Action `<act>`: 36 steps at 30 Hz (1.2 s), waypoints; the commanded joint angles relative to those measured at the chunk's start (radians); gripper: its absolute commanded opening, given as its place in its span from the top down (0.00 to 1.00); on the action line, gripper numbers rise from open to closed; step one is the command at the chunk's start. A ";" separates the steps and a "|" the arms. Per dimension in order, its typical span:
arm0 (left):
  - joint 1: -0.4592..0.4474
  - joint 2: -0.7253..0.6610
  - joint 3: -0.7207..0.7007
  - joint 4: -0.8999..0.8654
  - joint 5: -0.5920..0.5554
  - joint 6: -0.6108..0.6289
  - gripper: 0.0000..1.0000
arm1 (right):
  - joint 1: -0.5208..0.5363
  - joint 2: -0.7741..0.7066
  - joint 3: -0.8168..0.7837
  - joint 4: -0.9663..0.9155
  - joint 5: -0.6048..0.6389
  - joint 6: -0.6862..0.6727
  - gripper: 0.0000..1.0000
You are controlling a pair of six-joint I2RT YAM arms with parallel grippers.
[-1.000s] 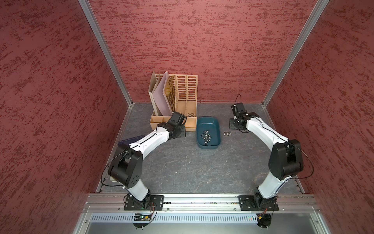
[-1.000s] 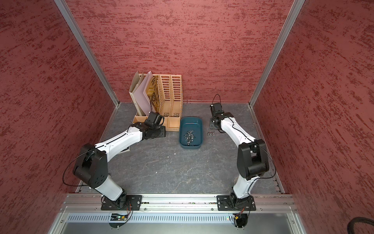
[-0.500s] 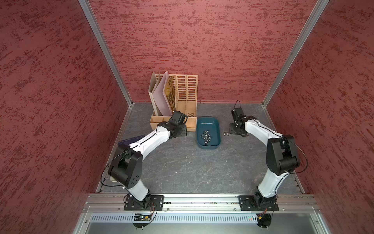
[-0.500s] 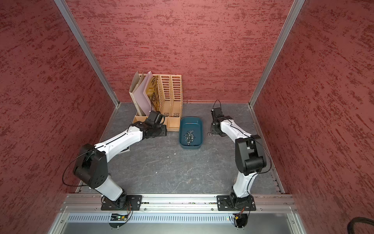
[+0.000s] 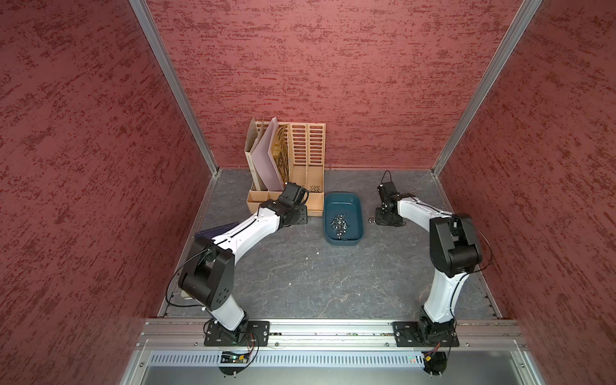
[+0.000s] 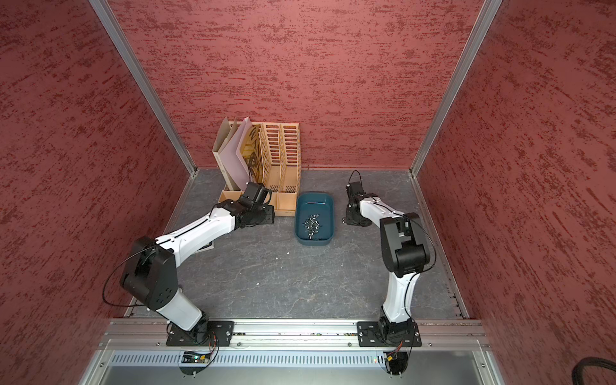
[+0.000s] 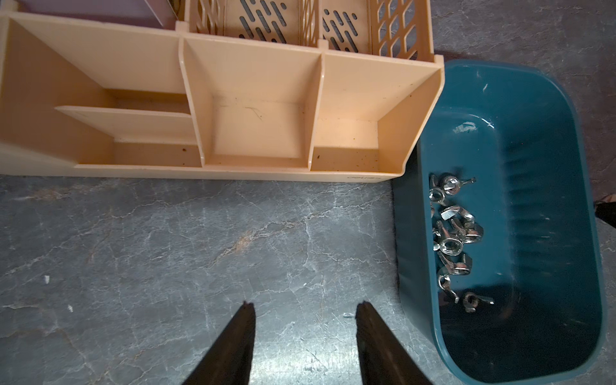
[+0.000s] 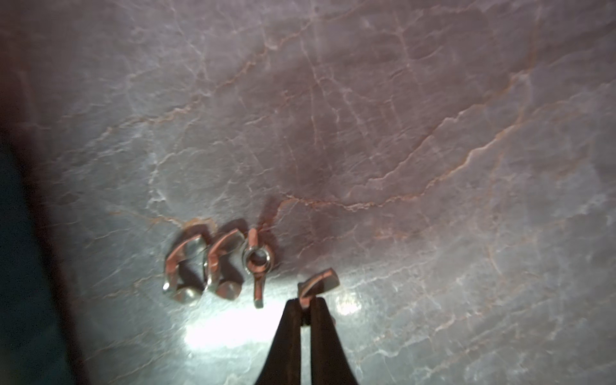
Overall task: Take out the wing nut from the storage box
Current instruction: Place the wing nut at the center of the board.
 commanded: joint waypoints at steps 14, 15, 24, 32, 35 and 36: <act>-0.004 0.008 0.015 -0.014 -0.022 0.001 0.48 | -0.017 0.057 0.082 0.020 -0.021 -0.026 0.98; -0.003 0.007 0.013 -0.014 -0.022 0.001 0.47 | -0.017 0.060 0.086 0.018 -0.022 -0.027 0.98; -0.003 0.004 0.004 -0.010 -0.027 -0.001 0.48 | -0.016 0.075 0.101 0.005 -0.024 -0.027 0.97; -0.002 0.004 0.001 -0.006 -0.024 -0.001 0.48 | -0.016 0.077 0.103 -0.001 -0.024 -0.027 0.90; -0.002 0.003 -0.002 -0.005 -0.024 0.000 0.48 | -0.015 0.076 0.101 0.000 -0.021 -0.026 0.90; -0.002 0.002 -0.004 -0.005 -0.025 -0.002 0.48 | -0.016 0.076 0.101 0.000 -0.020 -0.026 0.89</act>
